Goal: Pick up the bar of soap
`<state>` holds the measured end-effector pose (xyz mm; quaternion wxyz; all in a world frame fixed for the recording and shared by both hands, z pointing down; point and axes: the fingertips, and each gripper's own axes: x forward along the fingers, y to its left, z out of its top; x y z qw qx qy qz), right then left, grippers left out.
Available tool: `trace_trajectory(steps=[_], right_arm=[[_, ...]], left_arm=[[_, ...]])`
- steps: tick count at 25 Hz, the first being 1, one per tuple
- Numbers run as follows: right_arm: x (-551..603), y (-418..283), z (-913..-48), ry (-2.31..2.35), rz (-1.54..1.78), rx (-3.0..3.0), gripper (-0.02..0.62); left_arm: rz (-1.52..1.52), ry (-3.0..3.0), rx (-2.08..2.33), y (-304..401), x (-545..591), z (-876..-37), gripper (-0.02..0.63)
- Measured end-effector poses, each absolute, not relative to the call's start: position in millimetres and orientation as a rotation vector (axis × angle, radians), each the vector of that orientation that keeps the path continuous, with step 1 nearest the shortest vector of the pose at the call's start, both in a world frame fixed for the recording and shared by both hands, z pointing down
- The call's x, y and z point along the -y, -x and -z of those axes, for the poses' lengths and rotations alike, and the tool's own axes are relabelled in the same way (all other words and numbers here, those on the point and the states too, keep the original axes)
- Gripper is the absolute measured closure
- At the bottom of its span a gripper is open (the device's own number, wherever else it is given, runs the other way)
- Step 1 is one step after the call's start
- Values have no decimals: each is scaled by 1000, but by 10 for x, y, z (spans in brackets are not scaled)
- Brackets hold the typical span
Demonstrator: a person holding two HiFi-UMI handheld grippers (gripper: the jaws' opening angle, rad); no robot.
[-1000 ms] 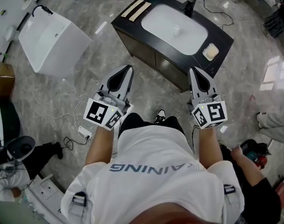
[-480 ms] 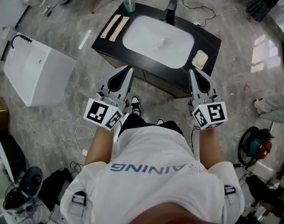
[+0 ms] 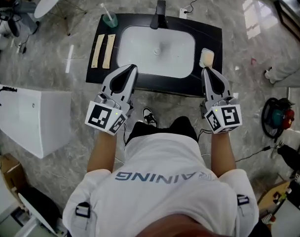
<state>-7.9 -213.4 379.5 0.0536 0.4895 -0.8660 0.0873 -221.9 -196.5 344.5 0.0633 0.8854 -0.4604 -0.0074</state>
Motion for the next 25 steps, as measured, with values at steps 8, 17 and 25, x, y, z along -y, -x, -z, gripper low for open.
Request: trace_trajectory(steps=[8, 17, 25], right_arm=[[2435, -560, -4282, -1713, -324, 2338, 583], [3175, -1148, -5401, -1688, -577, 2099, 414], [3655, -1249, -6414, -1620, -707, 1897, 331]], left_arm=[[2, -2687, 1230, 2044, 2282, -3676, 601], [-72, -2622, 1240, 1716, 2469, -3921, 601], [-157, -2535, 1292, 1650, 2546, -4195, 601]])
